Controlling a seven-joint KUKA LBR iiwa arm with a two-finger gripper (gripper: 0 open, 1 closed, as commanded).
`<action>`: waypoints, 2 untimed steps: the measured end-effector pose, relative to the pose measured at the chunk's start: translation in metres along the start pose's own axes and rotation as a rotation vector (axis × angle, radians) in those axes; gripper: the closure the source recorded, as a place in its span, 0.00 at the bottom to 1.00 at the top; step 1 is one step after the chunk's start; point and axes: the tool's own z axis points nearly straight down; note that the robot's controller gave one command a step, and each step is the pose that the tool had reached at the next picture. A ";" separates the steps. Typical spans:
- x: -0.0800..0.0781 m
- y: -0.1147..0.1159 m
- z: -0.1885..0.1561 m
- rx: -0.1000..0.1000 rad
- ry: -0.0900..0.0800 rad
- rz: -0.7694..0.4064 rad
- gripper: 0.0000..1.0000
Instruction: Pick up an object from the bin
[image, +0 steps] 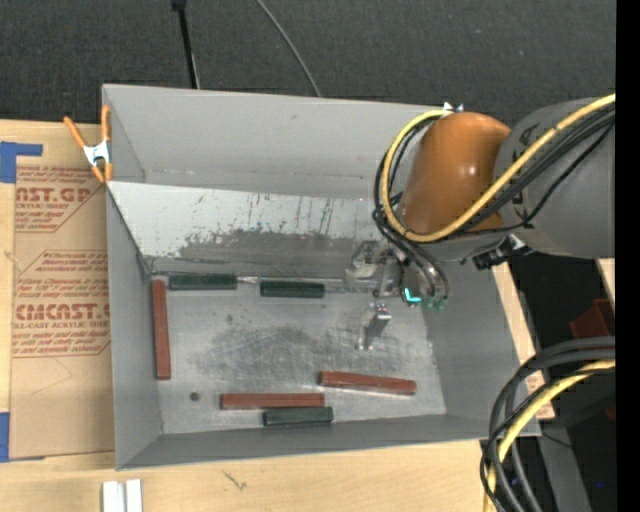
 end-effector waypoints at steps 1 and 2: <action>-0.002 0.000 -0.004 0.000 -0.008 0.000 0.00; 0.015 -0.001 0.039 0.001 -0.013 -0.061 0.00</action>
Offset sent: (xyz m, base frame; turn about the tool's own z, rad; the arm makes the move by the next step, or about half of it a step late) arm -0.0349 -0.0035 -0.0826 -0.1145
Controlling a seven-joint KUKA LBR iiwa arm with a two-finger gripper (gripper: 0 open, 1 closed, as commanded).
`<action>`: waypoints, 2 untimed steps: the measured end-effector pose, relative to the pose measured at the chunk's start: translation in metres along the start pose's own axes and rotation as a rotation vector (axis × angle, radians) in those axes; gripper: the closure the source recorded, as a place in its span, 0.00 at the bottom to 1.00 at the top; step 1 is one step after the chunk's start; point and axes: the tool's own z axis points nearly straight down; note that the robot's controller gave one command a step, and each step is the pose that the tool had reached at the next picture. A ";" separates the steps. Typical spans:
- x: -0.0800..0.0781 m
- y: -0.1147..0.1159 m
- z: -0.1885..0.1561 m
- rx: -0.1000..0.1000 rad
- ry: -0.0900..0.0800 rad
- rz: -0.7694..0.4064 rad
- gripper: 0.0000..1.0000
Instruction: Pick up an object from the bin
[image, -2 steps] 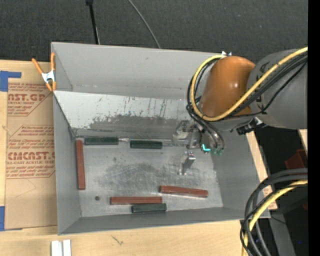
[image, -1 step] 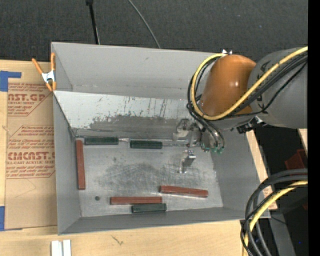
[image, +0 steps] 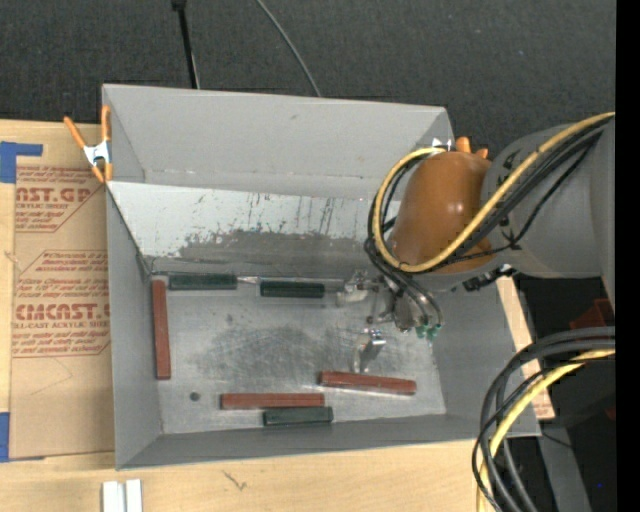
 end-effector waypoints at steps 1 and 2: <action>0.050 -0.003 0.036 -0.001 0.009 0.116 1.00; 0.050 -0.003 0.036 -0.001 0.009 0.116 1.00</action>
Offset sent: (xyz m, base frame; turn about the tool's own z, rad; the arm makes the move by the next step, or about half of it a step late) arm 0.0000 0.0000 0.0000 0.0000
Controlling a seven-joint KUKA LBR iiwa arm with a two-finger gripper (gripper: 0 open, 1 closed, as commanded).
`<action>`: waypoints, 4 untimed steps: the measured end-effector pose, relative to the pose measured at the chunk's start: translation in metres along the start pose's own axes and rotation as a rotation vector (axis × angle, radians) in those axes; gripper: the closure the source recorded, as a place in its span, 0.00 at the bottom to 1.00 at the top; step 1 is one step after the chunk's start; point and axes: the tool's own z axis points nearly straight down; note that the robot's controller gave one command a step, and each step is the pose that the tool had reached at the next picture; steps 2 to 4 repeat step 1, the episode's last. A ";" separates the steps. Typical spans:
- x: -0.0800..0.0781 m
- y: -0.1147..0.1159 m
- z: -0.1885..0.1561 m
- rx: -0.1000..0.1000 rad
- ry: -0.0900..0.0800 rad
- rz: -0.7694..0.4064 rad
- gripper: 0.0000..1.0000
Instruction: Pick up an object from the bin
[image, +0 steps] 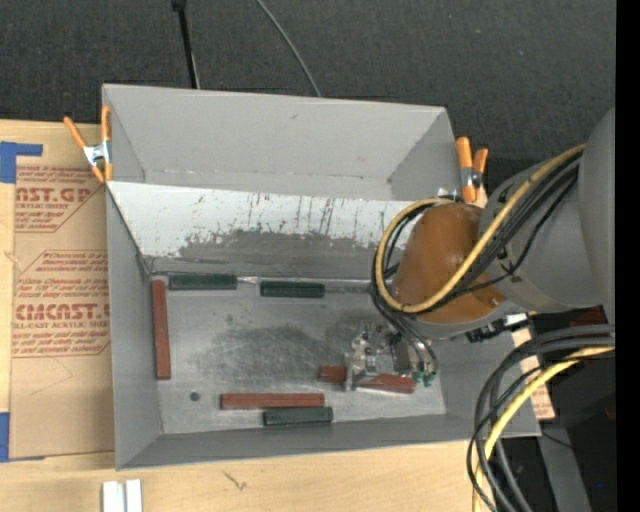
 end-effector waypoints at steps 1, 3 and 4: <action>0.007 0.001 -0.178 0.000 -0.008 0.000 1.00; 0.007 0.001 -0.178 0.000 -0.008 0.000 1.00; 0.007 0.001 -0.178 0.000 -0.008 0.000 1.00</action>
Offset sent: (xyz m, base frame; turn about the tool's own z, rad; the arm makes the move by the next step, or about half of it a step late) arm 0.0000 0.0000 0.0000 0.0000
